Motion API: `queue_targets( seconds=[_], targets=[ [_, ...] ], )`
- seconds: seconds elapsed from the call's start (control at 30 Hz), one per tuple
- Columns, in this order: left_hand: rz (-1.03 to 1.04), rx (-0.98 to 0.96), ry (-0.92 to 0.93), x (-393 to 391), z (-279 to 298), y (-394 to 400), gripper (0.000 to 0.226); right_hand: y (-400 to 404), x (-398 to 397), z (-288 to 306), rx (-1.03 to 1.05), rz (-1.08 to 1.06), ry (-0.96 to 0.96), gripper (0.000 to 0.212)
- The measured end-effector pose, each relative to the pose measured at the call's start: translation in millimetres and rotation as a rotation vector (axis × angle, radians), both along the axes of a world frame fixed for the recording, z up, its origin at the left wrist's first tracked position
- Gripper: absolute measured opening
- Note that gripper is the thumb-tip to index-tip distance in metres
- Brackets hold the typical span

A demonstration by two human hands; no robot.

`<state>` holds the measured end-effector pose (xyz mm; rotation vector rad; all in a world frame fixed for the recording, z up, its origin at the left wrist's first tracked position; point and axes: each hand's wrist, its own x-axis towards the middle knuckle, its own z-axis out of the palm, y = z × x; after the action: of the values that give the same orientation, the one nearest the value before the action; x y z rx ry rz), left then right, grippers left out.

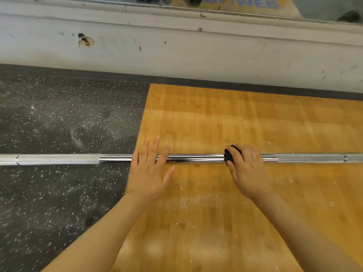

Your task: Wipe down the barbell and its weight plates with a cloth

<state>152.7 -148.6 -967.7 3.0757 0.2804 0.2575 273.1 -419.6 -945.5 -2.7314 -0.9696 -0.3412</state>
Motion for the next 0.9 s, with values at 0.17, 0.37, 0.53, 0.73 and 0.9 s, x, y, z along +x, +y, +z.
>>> queue_targets(
  seconds=[0.17, 0.37, 0.53, 0.73, 0.9],
  targets=[
    [-0.021, 0.056, -0.04, -21.3, -12.0, -5.0, 0.065, 41.7, -30.4, 4.1, 0.051, 0.104, -0.004, 0.039],
    [-0.04, 0.066, -0.085, -39.0, -21.4, -10.8, 0.067, 65.1, -51.8, -6.6, -0.064, 0.188, -0.06, 0.036],
    [-0.021, 0.07, -0.057, -46.3, -22.1, -13.1, 0.067, 22.3, -48.8, -12.9, -0.057, 0.101, -0.059, 0.038],
    [-0.003, 0.053, -0.04, -44.9, -18.2, -15.4, 0.067, -11.7, -37.5, -13.0, -0.026, -0.029, -0.069, 0.039],
    [0.006, 0.048, -0.046, -40.1, -16.7, -16.1, 0.067, 26.5, -51.9, -9.8, -0.001, -0.046, -0.036, 0.035]
  ],
)
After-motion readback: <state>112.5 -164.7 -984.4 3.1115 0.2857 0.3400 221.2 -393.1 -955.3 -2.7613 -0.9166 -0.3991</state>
